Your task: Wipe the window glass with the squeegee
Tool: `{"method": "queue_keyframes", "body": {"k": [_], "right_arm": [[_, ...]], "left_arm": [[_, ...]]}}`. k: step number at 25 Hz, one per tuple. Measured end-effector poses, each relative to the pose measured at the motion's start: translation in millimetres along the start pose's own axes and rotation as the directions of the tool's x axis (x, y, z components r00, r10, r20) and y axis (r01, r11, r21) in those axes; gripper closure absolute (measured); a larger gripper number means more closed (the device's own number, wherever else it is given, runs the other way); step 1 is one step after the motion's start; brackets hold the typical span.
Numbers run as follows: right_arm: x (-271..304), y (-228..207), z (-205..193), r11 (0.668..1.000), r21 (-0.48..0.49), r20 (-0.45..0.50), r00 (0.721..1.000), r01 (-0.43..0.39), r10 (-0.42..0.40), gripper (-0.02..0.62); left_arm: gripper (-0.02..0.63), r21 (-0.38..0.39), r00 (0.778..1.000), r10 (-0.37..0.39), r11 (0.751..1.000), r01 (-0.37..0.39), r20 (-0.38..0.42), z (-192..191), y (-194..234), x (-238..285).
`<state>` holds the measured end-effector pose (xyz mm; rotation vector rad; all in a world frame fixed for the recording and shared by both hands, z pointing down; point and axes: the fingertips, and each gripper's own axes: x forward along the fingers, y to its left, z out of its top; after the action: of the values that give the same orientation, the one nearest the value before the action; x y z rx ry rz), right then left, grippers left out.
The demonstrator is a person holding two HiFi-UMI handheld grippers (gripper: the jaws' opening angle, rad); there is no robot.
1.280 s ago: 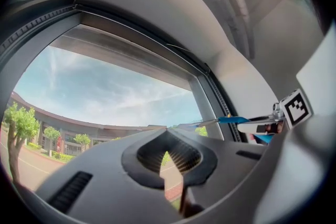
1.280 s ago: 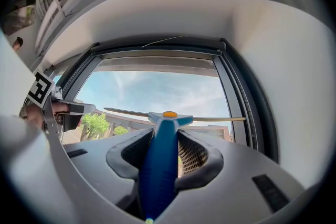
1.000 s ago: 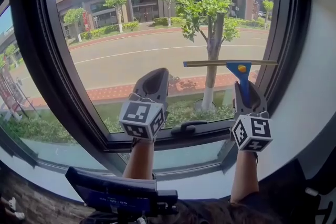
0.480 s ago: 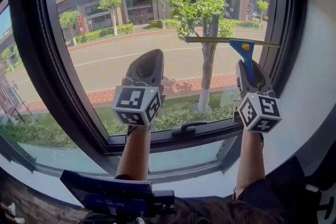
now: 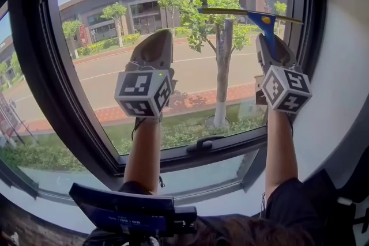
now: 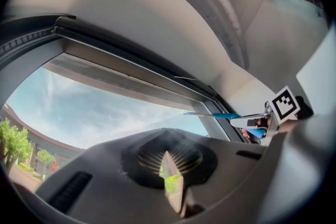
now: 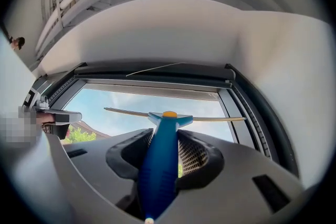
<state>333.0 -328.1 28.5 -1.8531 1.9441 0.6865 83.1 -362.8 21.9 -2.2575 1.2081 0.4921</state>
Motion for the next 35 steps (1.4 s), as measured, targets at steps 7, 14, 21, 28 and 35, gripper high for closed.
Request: {"method": "queue_keyframes", "body": {"k": [7,14,21,28,35], "right_arm": [[39,-18,36,1.000,0.000,0.082,0.997,-0.008,0.008,0.454],[73,-35,55,0.999,-0.032,0.158,0.987,-0.008,0.013,0.454],[98,-42,63,1.000,-0.018,0.168,0.986,-0.003,0.006,0.454],[116,-37,82,0.999,-0.033,0.188,0.982,-0.010,0.016,0.454],[125,-35,76,1.000,-0.015,0.160,0.987,-0.023,0.025,0.454]], "left_arm": [[0.604,0.057,0.999,-0.015,0.998,0.013,0.042,24,2,27],[0.604,0.070,0.998,-0.041,0.997,0.037,0.052,40,-5,45],[0.604,0.118,0.995,-0.050,0.992,0.040,0.081,61,1,60],[0.604,0.106,0.996,-0.045,0.994,0.037,0.071,62,7,69],[0.604,0.099,0.997,-0.042,0.994,0.036,0.061,62,8,72]]}}
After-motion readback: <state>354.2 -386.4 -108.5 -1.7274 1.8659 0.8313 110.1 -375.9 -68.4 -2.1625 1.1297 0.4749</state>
